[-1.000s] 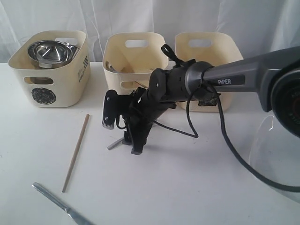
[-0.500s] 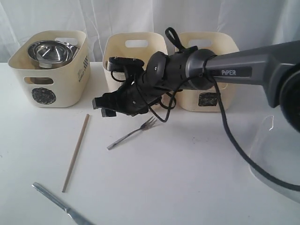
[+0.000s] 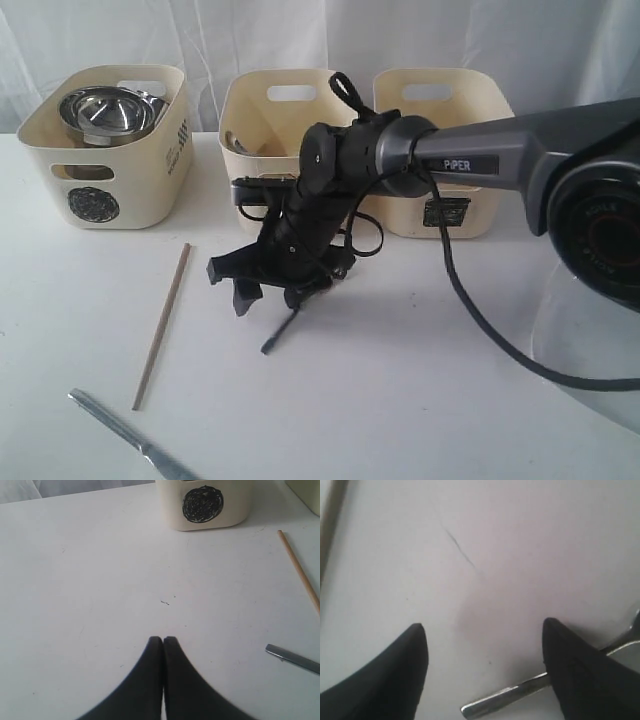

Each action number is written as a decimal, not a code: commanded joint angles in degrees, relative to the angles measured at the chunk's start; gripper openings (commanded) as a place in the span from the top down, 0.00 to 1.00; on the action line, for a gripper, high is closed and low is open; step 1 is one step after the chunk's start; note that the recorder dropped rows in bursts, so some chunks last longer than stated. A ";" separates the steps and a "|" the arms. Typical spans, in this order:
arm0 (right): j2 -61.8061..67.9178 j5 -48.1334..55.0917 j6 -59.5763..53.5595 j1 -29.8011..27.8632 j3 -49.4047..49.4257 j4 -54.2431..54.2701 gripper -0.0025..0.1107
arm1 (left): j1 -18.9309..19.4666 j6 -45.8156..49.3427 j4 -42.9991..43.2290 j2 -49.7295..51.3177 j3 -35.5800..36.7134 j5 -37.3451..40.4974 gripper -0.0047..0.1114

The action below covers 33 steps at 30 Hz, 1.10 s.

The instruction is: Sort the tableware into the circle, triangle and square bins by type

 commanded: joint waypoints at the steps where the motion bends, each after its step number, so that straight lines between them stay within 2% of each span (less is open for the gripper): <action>1: -1.62 4.17 0.08 -0.08 -0.03 -3.77 0.43 | 0.02 0.12 -0.34 -0.26 0.21 -0.16 0.96; 4: -5.04 7.15 0.09 -0.08 -0.03 -3.77 0.43 | 0.02 0.12 -0.34 -0.26 0.21 -0.16 0.96; 7: -8.95 14.59 2.39 -0.08 -0.03 -5.93 0.43 | 0.02 0.12 -0.34 -0.26 0.21 -0.16 0.96; 9: -9.19 13.91 9.54 -0.08 0.07 -10.50 0.43 | 0.02 0.12 -0.34 -0.26 0.21 -0.16 0.96; 10: -8.32 13.91 17.00 -0.08 0.07 -14.40 0.43 | 0.02 0.12 -0.34 -0.26 0.21 -0.16 0.96; 12: -6.96 12.94 23.18 -0.08 0.44 -13.84 0.43 | 0.02 0.12 -0.34 -0.26 0.21 -0.16 0.96; 16: -4.12 8.67 24.98 0.58 0.44 -13.74 0.43 | 0.02 0.12 -0.34 -0.26 0.21 -0.16 0.96; 25: 0.12 9.91 26.59 0.58 0.44 -17.61 0.44 | 0.02 0.12 -0.34 -0.26 0.21 -0.16 0.96; 28: 0.53 12.27 27.53 0.58 0.44 -20.29 0.51 | 0.02 0.12 -0.34 -0.26 0.21 -0.16 0.96; 33: 0.98 14.94 27.53 0.58 0.44 -22.78 0.70 | 0.02 0.12 -0.34 -0.26 0.21 -0.16 0.96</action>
